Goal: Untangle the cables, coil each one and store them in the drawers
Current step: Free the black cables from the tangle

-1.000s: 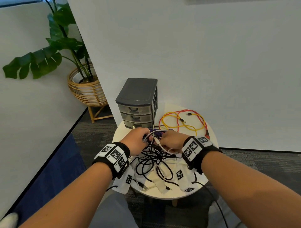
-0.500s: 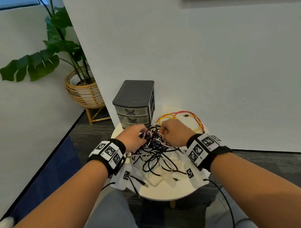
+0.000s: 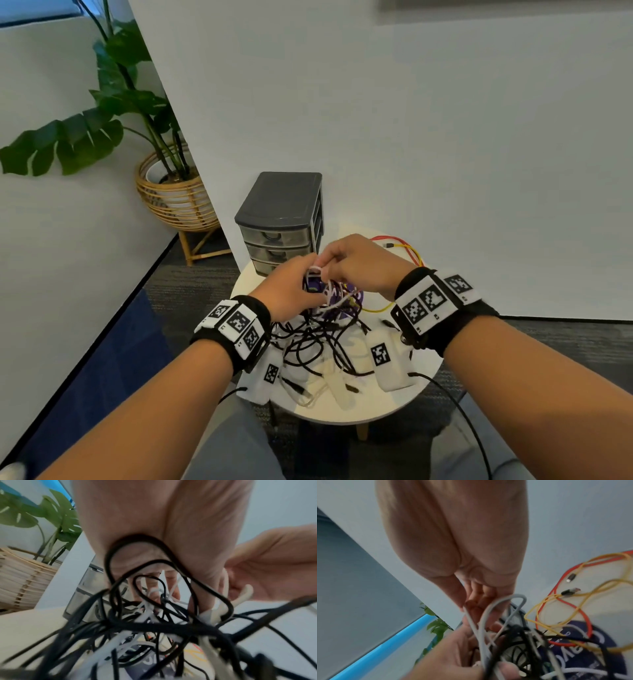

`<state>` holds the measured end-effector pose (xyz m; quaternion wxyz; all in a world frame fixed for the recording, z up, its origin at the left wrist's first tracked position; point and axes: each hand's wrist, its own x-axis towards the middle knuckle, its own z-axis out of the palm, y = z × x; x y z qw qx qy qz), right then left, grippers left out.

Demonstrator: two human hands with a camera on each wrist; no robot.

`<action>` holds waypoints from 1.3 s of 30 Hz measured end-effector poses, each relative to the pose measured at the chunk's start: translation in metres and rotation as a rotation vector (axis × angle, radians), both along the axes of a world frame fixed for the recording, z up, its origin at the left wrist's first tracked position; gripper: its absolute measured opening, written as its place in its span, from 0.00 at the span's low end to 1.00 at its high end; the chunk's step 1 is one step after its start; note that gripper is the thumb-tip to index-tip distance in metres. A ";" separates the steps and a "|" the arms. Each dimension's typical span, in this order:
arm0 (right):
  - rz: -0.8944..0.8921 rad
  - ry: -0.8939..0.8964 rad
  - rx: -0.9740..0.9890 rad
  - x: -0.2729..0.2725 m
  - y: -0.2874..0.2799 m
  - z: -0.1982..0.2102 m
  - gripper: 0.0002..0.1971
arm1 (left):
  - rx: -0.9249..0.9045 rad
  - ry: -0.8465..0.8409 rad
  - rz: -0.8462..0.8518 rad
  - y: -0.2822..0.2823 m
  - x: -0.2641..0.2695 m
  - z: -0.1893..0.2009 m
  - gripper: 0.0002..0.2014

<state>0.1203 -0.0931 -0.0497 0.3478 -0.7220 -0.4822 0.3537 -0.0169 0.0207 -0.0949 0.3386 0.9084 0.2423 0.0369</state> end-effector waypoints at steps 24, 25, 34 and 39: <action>-0.564 0.622 0.152 0.021 0.000 -0.030 0.14 | 0.204 0.137 -0.038 -0.004 -0.009 -0.007 0.11; -0.535 0.350 0.138 0.022 -0.001 -0.033 0.16 | 0.212 0.136 -0.036 -0.004 -0.009 -0.007 0.11; 0.172 -0.986 0.018 -0.012 -0.006 -0.007 0.11 | 0.298 0.171 -0.014 -0.013 -0.002 -0.007 0.15; 0.173 -0.832 -0.046 -0.007 -0.001 -0.012 0.06 | 0.151 0.100 0.078 -0.011 -0.008 -0.008 0.11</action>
